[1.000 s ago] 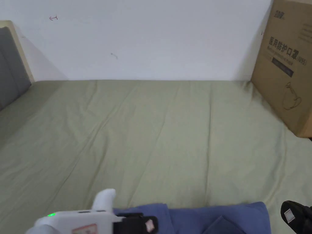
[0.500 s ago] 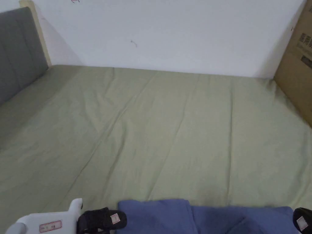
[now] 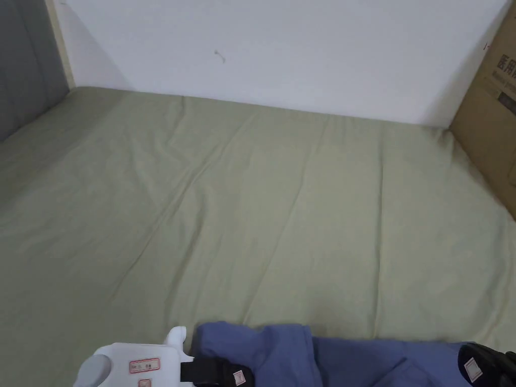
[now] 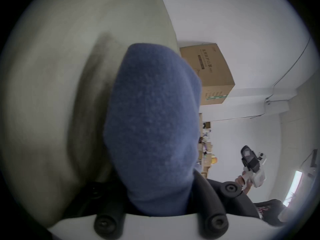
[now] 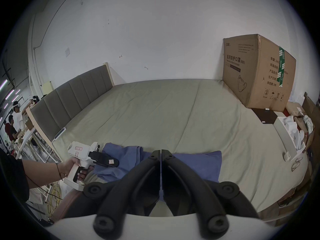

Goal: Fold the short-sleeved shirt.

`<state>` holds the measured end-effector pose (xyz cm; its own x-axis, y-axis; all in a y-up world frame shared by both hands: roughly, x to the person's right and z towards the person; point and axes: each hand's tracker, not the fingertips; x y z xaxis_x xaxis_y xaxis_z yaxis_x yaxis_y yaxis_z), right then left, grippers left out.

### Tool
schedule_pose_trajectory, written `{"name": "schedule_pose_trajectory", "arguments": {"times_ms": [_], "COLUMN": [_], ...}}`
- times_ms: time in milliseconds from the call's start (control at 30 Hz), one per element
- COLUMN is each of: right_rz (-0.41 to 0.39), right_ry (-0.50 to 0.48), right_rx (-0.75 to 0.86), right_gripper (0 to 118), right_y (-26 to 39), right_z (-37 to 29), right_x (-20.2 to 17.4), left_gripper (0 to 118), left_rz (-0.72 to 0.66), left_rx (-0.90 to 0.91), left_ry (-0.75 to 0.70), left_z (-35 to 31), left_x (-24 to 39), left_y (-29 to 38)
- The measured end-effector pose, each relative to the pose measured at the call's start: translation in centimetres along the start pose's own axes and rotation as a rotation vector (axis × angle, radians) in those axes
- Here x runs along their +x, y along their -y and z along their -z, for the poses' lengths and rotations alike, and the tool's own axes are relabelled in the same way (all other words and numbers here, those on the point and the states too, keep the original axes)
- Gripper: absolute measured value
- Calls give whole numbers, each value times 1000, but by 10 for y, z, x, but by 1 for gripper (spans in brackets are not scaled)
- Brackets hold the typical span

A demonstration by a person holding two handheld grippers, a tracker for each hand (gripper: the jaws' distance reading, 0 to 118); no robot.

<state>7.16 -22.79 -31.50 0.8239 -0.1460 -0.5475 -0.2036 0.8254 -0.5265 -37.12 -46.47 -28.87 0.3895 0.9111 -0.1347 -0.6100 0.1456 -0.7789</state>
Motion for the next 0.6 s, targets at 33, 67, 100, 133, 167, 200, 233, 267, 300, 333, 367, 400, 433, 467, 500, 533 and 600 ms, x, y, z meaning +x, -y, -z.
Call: {"name": "schedule_pose_trajectory", "arguments": {"times_ms": [33, 67, 100, 133, 167, 200, 233, 267, 300, 333, 367, 400, 433, 467, 500, 533, 600], "right_rz": [5, 8, 10, 12, 14, 16, 17, 19, 28, 41, 58, 75, 94, 105, 115, 126, 146], "right_ry": [-8, -18, -24, -29, -35, -39, -38, -38, -39, -38, -36, -38, -39, -36, -34, -30, -23], "right_rx": [-1, 1, 5, 14, 22, 28, 33, 36, 38, 39, 43, 48, 53, 60, 69, 80, 92], "right_gripper": [1, 1, 1, 1, 1, 1, 1, 1, 1, 1, 1, 1, 1, 1, 1, 1, 1], "right_y": [0, 0, 0, 1, 3, 5, 7, 10, 12, 15, 18, 20, 23, 25, 27, 29, 31], "right_z": [0, -1, -3, -6, -8, -11, -12, -13, -15, -16, -17, -20, -23, -26, -30, -35, -42], "right_x": [0, 1, 1, 3, 6, 9, 12, 15, 19, 23, 27, 32, 37, 41, 46, 51, 59], "left_gripper": [6, 6, 6, 6, 6, 6, 6, 6, 6, 6, 6, 6, 7, 7, 7, 7, 7], "left_rz": [38, 99, 154, 251, 356, 451, 545, 705, 808, 837, 749, 649, 557, 519, 492, 469, 427], "left_rx": [16, 31, 37, 42, 58, 57, 38, 17, -2, -14, -11, -11, 12, 43, 50, 32, -8], "left_ry": [-68, -143, -214, -346, -495, -678, -891, -1075, -1162, -1201, -1108, -1008, -896, -792, -706, -621, -489], "left_z": [-5, -10, -17, -32, -43, -49, -50, -42, -41, -44, -48, -47, -48, -46, -40, -27, 3], "left_x": [16, 34, 52, 56, 75, 93, 109, 112, 116, 121, 126, 132, 143, 155, 167, 182, 203], "left_y": [1, 3, 5, 0, 2, 4, 9, 13, 16, 17, 14, 15, 16, 18, 21, 21, 22]}}
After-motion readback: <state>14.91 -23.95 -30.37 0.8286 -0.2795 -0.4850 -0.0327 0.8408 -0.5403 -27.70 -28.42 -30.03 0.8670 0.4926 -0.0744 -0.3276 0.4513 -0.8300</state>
